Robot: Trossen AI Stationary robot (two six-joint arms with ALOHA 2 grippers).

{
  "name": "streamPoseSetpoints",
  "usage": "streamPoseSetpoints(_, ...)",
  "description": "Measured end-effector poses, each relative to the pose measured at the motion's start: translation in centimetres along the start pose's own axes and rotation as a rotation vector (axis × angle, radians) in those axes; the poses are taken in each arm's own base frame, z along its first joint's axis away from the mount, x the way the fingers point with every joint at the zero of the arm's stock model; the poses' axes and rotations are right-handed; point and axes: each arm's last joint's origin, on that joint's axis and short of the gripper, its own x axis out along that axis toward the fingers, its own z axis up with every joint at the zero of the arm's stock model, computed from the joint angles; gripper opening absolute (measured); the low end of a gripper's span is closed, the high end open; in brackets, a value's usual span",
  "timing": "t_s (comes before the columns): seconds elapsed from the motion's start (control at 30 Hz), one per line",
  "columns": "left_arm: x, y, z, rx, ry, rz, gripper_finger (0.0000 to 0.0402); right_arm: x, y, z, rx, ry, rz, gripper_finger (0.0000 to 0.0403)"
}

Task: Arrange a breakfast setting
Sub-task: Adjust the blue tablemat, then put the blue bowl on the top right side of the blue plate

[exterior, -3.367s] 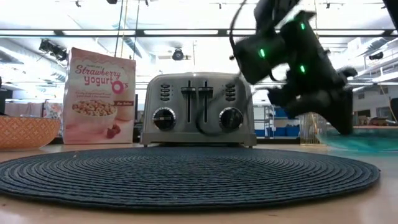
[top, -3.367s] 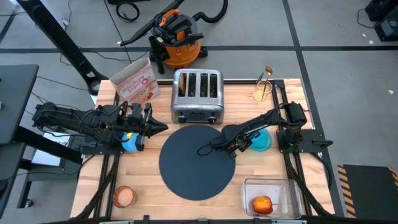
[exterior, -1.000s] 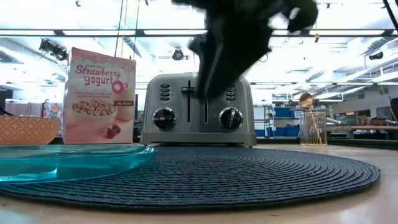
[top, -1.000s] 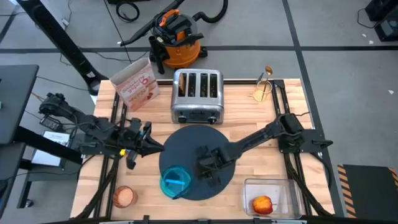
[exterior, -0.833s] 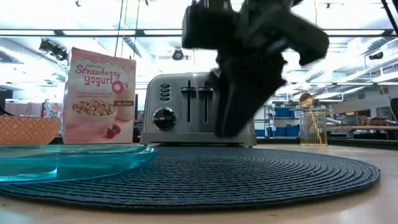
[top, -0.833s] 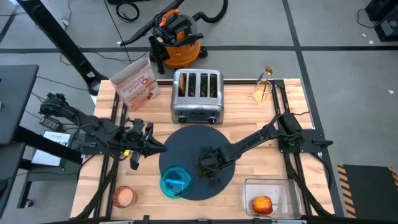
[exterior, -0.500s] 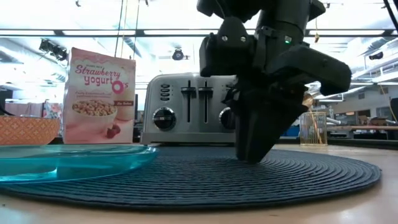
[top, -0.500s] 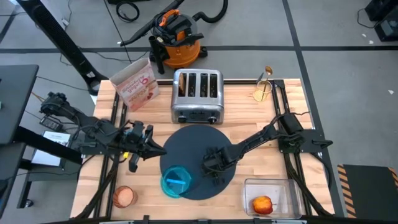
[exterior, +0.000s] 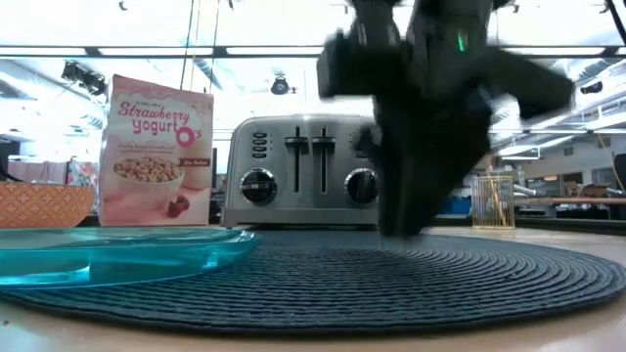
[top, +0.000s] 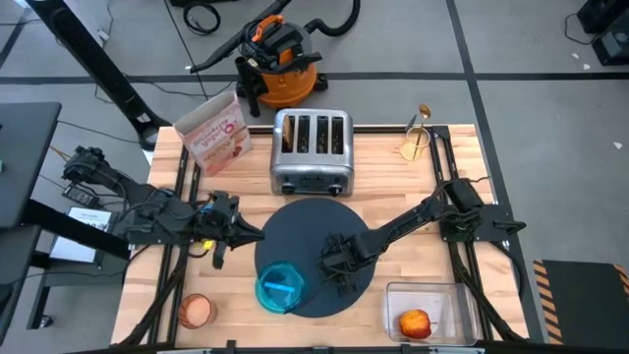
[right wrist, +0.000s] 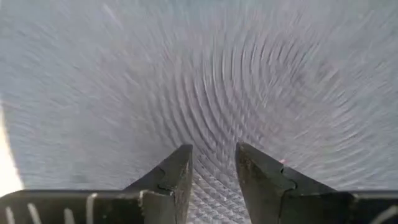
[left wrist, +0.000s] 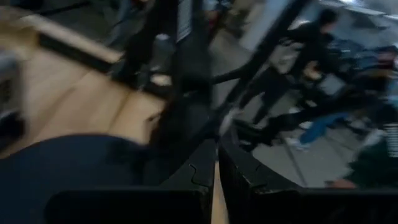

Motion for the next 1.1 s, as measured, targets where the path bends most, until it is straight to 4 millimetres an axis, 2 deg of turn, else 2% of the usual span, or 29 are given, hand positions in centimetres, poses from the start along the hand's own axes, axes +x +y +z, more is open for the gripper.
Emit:
streamPoseSetpoints(0.07,-0.1,0.6,0.1,-0.078,0.029,0.048,0.0038,-2.0,-0.1,0.9,0.008,-0.064,-0.011,0.0131)
streamPoseSetpoints(0.17,-0.6,0.5,1.3,-0.176,0.146,0.111,0.0051,-4.5,-0.4,1.3,0.046,-0.100,-0.060,0.0134)
streamPoseSetpoints(0.3,-1.1,0.7,1.5,-0.176,0.360,0.383,0.0056,-9.0,-0.8,1.8,0.155,-0.230,-0.128,0.0144)
streamPoseSetpoints(0.4,-1.3,1.4,0.5,-0.216,0.491,0.593,0.0061,-11.3,-1.2,1.5,0.248,-0.286,-0.165,0.0158)
streamPoseSetpoints(0.53,-0.9,2.9,-2.5,-0.328,0.664,0.820,0.0087,-14.0,-1.3,1.0,0.348,-0.370,-0.197,0.0182)
streamPoseSetpoints(0.7,-0.3,5.6,-6.6,-0.485,0.697,0.976,0.0145,-15.3,-0.9,0.8,0.467,-0.446,-0.220,0.0194)
streamPoseSetpoints(0.8,-0.6,7.5,-8.0,-0.498,0.698,1.078,0.0170,-15.9,-0.1,0.9,0.463,-0.497,-0.207,0.0192)
streamPoseSetpoints(1.1,-0.2,10.3,-10.3,-0.465,0.725,1.124,0.0173,-16.3,2.5,0.7,0.451,-0.543,-0.137,0.0190)
